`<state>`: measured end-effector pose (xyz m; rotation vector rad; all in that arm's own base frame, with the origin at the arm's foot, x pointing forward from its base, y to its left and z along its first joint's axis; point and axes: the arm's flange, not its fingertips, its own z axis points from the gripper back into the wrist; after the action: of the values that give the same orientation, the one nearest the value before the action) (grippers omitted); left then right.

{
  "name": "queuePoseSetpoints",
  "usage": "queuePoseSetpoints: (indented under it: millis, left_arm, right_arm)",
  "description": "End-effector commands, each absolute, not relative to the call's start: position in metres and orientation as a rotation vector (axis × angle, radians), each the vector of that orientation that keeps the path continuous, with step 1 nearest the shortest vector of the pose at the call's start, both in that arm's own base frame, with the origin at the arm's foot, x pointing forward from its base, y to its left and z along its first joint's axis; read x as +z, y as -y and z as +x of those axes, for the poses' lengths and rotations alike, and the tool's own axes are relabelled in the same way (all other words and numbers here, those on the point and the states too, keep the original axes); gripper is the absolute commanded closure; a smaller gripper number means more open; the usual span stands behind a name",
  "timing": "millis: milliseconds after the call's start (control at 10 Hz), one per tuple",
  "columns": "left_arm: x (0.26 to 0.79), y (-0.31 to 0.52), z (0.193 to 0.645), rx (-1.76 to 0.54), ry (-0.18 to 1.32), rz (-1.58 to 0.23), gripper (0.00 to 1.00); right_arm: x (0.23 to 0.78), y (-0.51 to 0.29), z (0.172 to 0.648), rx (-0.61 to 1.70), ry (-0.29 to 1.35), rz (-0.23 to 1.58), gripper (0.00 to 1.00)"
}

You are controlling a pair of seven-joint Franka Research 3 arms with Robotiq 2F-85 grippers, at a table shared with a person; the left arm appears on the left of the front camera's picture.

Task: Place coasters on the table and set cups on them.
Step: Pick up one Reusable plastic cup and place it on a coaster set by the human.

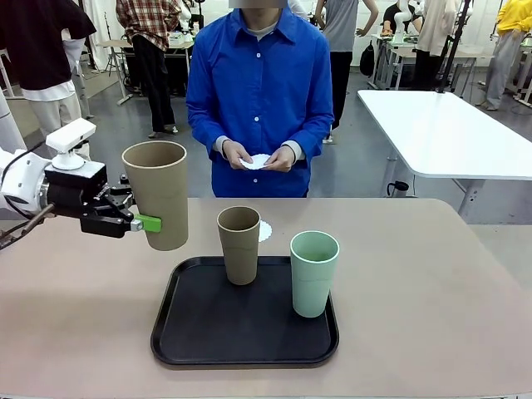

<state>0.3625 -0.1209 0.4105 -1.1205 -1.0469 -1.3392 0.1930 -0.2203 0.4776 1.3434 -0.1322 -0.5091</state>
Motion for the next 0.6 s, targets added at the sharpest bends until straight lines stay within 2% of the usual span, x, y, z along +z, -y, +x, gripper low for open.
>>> queuePoseSetpoints:
  millis: [0,500]
  left_arm:
    - [0.417,0.121,0.362,-1.343,1.054,-1.109,0.17]
    - [0.499,0.159,0.434,-1.250,1.096,-1.018,0.17]
  right_arm:
    - [0.478,0.221,0.193,-0.504,0.135,1.352,0.00]
    - [0.478,0.221,0.193,-0.504,0.135,1.352,0.00]
